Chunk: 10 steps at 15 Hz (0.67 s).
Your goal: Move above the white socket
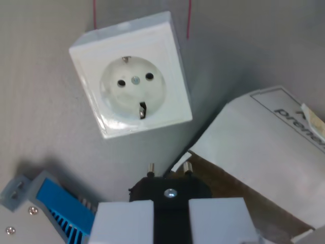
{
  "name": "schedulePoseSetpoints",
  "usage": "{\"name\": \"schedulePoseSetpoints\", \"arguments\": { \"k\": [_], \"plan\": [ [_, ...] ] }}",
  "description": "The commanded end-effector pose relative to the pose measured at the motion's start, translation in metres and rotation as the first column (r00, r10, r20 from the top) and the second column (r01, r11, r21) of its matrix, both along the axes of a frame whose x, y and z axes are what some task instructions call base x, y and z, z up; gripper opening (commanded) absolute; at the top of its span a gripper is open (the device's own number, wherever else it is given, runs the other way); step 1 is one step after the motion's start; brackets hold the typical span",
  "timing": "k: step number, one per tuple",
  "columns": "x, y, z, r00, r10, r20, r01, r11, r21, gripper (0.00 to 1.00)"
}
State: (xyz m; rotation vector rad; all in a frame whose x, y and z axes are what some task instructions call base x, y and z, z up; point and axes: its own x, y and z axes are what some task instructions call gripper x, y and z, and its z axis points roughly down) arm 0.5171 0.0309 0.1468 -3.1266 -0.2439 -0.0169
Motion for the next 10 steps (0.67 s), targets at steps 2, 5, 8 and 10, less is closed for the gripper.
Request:
{"name": "schedulePoseSetpoints", "arguments": {
  "k": [2,5,8,10],
  "plan": [
    [0.012,0.006,-0.013,0.987,0.16,0.008,-0.16,0.985,0.067,0.0],
    [0.016,0.011,-0.02,0.985,0.174,0.011,-0.175,0.982,0.066,0.0],
    [0.02,0.015,-0.027,0.984,0.18,0.008,-0.18,0.982,0.063,0.0],
    [0.022,0.017,-0.031,0.983,0.184,0.002,-0.184,0.981,0.061,0.0]
  ]
}}
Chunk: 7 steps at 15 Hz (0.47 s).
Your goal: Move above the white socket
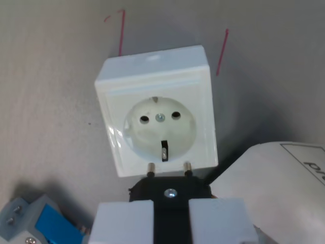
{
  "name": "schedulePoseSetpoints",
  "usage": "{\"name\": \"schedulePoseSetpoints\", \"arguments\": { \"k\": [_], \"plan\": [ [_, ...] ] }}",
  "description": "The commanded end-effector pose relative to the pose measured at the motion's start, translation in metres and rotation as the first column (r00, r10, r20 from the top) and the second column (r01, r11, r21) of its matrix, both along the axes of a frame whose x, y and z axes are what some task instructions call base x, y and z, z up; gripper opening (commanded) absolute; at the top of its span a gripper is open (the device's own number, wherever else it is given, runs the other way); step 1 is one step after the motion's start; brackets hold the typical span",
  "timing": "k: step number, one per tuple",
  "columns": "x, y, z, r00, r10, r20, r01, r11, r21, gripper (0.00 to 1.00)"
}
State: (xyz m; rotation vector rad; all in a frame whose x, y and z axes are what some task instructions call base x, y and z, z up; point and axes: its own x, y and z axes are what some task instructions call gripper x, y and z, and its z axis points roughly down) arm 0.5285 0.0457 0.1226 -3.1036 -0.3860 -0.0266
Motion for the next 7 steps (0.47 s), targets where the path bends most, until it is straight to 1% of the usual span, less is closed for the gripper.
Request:
{"name": "schedulePoseSetpoints", "arguments": {
  "k": [1,7],
  "plan": [
    [0.012,0.0034,-0.0084,0.996,0.09,-0.01,-0.09,0.995,0.051,0.0],
    [0.0159,0.0069,-0.0152,0.997,0.077,-0.002,-0.077,0.996,0.045,0.0]
  ]
}}
